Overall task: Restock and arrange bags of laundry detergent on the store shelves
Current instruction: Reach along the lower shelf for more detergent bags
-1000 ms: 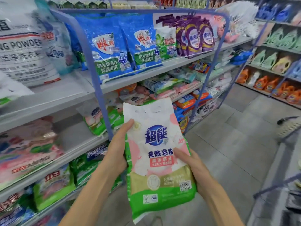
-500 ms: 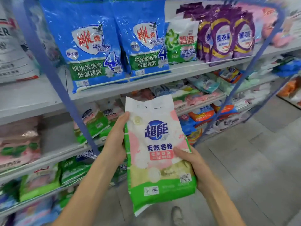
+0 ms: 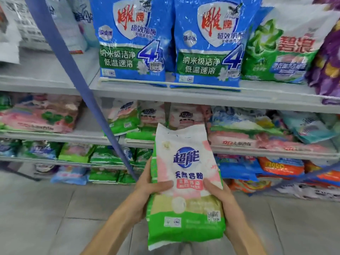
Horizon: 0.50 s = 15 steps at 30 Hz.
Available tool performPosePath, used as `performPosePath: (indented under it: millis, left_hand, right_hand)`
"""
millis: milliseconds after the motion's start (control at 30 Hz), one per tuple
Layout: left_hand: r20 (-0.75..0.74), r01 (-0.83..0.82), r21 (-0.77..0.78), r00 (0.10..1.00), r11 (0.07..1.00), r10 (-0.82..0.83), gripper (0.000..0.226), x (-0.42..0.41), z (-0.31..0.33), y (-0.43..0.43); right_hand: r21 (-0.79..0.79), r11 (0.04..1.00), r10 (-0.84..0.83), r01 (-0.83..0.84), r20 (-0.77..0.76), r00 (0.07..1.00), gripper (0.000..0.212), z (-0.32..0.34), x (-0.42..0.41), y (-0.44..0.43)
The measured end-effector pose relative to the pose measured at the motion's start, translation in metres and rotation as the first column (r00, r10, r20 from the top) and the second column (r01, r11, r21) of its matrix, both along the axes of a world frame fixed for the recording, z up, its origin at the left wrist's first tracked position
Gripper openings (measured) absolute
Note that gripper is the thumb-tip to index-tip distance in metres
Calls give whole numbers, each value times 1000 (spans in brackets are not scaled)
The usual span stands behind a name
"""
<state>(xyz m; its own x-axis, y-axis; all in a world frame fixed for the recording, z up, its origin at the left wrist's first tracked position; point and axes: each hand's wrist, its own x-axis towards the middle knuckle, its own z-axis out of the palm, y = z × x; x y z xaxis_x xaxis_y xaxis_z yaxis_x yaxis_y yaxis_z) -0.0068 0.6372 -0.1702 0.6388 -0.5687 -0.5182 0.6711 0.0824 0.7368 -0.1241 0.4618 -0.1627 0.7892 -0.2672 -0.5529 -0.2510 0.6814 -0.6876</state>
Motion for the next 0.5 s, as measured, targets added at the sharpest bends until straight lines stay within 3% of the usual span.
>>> performPosePath:
  millis: [133,233,333,500]
  left_hand:
    - [15,-28,-32,999,999,29,91,19,-16,-8]
    - [38,-24,-35,999,999,25,93,45,-29,-19]
    - [74,-19,-47,997,999,22,90,77,-41,-36]
    - [169,-3,-97,986,995,19,93,126,-63,-67]
  right_hand:
    - [-118,992,38,-41,-23,999,83,-17,24,-17]
    - [-192,981,40,-36,17,999,80,-30,53,-31]
    - [-243,970,18,2,81,997,60,-43,84,-46]
    - [-329,943,-5,50,134,991,48,-77,127,-70]
